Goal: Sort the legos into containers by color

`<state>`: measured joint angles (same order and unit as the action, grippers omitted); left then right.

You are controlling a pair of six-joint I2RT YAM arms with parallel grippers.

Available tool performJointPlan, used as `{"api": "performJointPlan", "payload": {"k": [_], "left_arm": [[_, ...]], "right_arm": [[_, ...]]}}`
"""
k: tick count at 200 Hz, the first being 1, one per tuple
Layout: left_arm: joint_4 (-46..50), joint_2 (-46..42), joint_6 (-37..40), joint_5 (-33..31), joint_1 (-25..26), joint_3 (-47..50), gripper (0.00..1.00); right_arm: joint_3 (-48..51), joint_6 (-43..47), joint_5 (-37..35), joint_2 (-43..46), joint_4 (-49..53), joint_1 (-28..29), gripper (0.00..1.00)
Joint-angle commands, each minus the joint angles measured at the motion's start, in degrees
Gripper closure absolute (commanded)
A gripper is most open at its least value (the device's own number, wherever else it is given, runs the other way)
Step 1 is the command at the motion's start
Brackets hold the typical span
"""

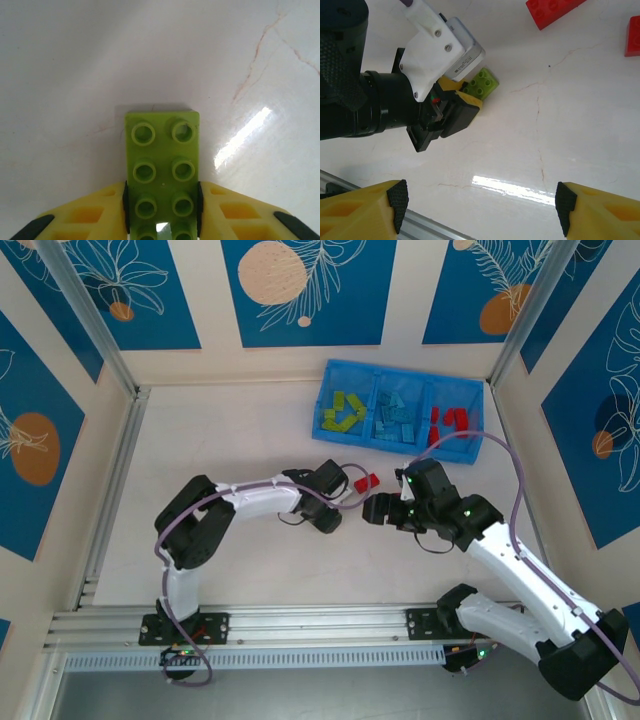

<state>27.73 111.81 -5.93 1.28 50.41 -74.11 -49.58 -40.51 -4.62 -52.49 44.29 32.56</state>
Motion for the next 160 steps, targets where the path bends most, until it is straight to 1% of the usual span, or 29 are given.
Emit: {"api": "performJointPlan", "payload": {"k": [1,26,49,79,95,104,111,139,148,160], "left_arm": [[-0.93,-3.61,1.18,-2.73,0.18,0.59,0.66],[-6.68,-9.36,2.57,-3.59,-1.65,-0.85,0.61],[-11.45,-7.58,4.21,-2.6,-5.72,-6.51,0.61],[-11.62,2.47,6.56,-2.39,-10.58,-21.31,0.61],[-9.5,9.2,6.57,-0.7,-12.51,-31.66,0.61],[-6.83,13.6,6.38,1.6,-13.31,-38.39,0.6],[-4.75,16.75,6.49,2.22,-13.59,-43.46,0.6],[2.53,28.25,6.43,1.06,-14.06,-62.04,0.58],[3.56,30.87,5.9,0.51,-14.3,-66.12,0.55],[3.66,32.68,5.33,0.07,-14.68,-69.12,0.52]], "right_arm": [[-1.37,-1.97,-0.27,2.66,-1.22,1.72,0.21],[-1.57,-3.27,-2.85,5.2,-1.39,2.4,0.2],[-1.22,-4.06,-4.55,6.77,-1.49,2.29,0.2],[0.07,-5.06,-5.48,8.08,-1.75,2.3,0.2],[0.67,-5.36,-5.48,8.29,-2.11,2.29,0.2],[0.72,-5.54,-5.65,8.33,-2.14,2.25,0.2],[0.63,-5.54,-5.66,8.26,-2.19,2.2,0.2],[-1.23,-4.52,-6.25,8.06,-1.06,2.07,0.19],[-1.87,-4.29,-6.36,7.86,-0.39,2.09,0.19],[-2.51,-4.23,-6.19,7.58,0.29,1.99,0.19]]}}
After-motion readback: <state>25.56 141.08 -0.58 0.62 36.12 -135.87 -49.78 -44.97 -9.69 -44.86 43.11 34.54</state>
